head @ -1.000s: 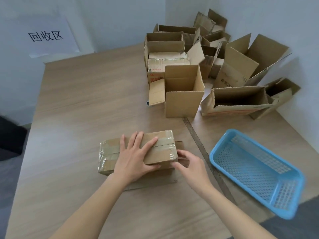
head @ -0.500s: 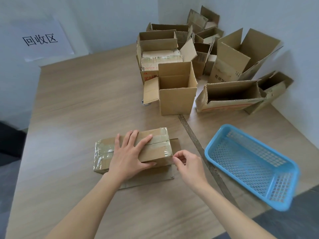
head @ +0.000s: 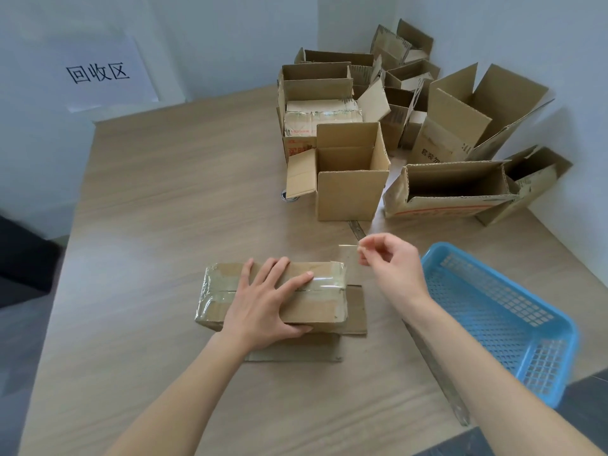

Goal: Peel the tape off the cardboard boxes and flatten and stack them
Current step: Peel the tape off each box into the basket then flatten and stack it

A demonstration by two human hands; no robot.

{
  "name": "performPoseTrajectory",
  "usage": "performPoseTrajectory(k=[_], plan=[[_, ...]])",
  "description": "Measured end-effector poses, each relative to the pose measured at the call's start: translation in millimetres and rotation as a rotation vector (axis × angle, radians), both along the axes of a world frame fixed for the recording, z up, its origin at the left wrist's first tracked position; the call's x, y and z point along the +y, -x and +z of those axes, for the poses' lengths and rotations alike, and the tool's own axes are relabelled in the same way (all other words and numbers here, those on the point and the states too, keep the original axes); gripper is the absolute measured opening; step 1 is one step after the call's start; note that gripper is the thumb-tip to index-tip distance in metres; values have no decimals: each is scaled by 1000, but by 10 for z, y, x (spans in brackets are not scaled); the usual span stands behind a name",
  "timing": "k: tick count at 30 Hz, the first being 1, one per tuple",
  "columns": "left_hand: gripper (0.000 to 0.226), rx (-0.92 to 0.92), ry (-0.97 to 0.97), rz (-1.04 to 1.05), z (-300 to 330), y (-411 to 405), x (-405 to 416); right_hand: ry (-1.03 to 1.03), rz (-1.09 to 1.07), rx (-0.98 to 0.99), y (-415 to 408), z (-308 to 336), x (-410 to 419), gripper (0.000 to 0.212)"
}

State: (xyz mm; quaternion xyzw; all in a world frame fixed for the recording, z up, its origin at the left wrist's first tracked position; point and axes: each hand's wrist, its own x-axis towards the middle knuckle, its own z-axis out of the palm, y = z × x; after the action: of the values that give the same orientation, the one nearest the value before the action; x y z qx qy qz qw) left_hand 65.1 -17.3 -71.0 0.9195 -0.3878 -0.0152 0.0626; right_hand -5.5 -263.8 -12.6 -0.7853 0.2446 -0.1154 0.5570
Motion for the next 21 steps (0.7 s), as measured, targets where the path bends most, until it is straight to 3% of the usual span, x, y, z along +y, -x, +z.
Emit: performPoseTrajectory(k=[2,5,7,12,16,21], plan=[[99,-1,-1,-6,6,26,9,85,121,32,-8,-105,87,18],[99,4,-2,-10,14,14,23,339,394,109,92,-307,143,45],[99,-1,-3,-17,14,-3,21,461,450,99,113,-369,108,49],[98,-7,0,-19,-11,-6,18,508,384,-26,58,-371,116,14],[98,-1,16,-31,-1,-10,24,478,387,11,17,-332,101,14],[99,-12,25,-54,-10,-7,35,321,-19,-22,-225,-222,-55,11]])
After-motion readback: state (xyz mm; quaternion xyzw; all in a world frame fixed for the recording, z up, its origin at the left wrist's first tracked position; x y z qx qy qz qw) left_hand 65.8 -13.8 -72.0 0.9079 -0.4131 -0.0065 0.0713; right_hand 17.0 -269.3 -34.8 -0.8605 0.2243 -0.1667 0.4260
